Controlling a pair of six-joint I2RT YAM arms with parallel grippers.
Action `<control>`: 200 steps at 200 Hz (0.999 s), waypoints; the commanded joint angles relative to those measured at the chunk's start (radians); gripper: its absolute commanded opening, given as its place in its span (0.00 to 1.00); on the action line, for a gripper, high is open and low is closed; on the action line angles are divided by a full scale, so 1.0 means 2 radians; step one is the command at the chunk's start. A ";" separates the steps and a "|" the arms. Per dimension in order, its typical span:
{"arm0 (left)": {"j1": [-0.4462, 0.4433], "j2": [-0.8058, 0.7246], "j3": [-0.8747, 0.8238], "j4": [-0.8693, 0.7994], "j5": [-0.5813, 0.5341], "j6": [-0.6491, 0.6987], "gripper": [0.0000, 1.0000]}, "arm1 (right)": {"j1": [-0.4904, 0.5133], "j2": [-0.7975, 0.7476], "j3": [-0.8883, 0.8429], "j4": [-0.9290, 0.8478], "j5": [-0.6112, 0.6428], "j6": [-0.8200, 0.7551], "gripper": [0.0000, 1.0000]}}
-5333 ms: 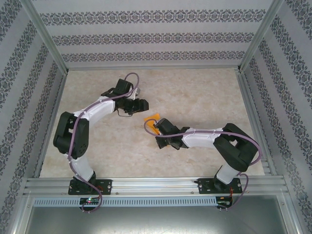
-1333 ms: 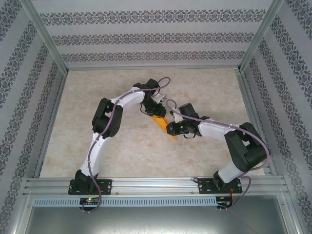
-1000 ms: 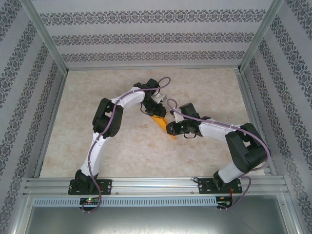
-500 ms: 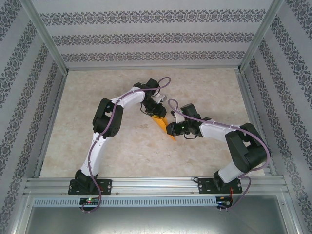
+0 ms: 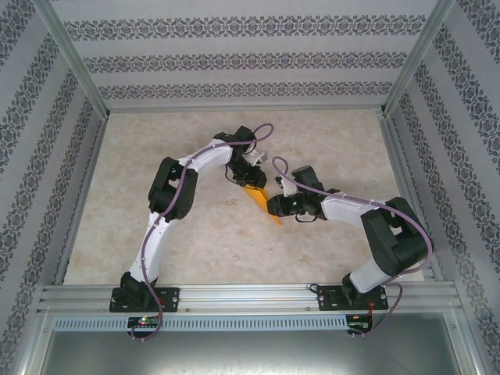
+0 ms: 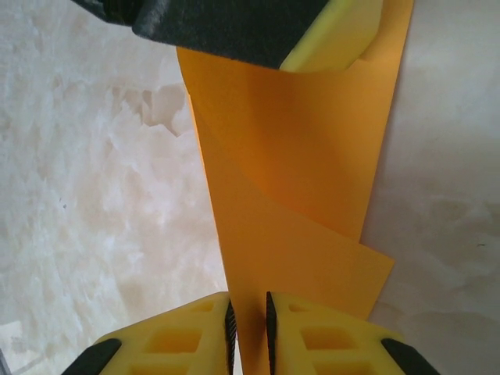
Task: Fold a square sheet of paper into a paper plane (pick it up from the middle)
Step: Fold the wing for the fifth time at the center of the table.
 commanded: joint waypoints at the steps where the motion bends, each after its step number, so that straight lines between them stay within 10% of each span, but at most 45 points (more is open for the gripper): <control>1: -0.011 0.034 -0.007 -0.044 -0.013 0.013 0.35 | -0.005 -0.006 -0.008 0.021 -0.018 0.009 0.19; 200: -0.012 0.036 0.009 -0.047 0.012 0.008 0.35 | -0.014 0.048 -0.024 0.039 -0.019 0.005 0.05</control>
